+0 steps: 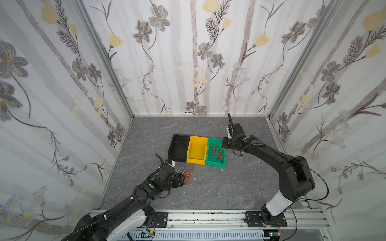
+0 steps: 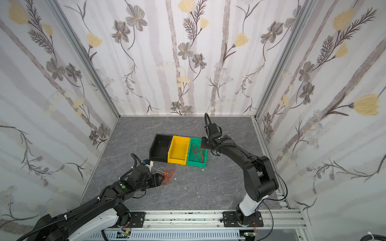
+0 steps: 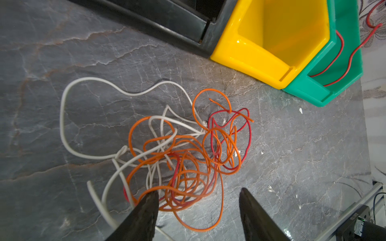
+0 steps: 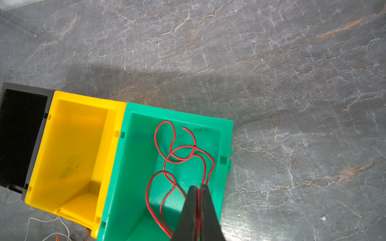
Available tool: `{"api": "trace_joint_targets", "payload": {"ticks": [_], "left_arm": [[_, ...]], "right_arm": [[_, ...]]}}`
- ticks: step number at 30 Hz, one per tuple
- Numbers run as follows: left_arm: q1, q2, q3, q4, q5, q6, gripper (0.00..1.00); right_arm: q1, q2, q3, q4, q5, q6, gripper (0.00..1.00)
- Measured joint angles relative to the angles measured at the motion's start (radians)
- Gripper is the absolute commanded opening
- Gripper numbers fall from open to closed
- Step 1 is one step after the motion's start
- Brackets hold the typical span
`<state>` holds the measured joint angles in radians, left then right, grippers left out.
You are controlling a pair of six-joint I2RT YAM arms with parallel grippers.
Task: Untangle the cables
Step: 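Lower the red wire into the green bin and open the right gripper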
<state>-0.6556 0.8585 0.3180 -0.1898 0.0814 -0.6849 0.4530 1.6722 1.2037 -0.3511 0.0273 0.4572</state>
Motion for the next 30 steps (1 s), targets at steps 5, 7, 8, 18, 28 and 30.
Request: {"api": "trace_joint_targets", "payload": {"ticks": [5, 7, 8, 18, 28, 30], "left_arm": [[0.0, -0.001, -0.003, 0.0, 0.0, 0.0, 0.63], [0.0, -0.001, -0.003, 0.0, 0.0, 0.0, 0.63], [0.0, -0.002, -0.003, 0.0, 0.0, 0.0, 0.63], [0.0, -0.016, -0.01, 0.0, -0.002, -0.006, 0.63], [0.0, -0.034, -0.013, -0.002, -0.003, -0.008, 0.63], [0.0, -0.034, -0.013, -0.003, -0.003, -0.008, 0.63]], "right_arm": [[0.021, 0.056, 0.027, 0.002, -0.002, -0.006, 0.0], [0.031, 0.089, 0.042, 0.005, -0.005, -0.005, 0.0], [0.035, 0.103, 0.048, 0.006, -0.009, -0.005, 0.0], [0.084, 0.235, 0.085, 0.011, -0.008, 0.002, 0.0], [0.089, 0.262, 0.102, -0.014, 0.007, 0.013, 0.13], [0.089, 0.232, 0.103, -0.033, 0.007, 0.012, 0.23]]}}
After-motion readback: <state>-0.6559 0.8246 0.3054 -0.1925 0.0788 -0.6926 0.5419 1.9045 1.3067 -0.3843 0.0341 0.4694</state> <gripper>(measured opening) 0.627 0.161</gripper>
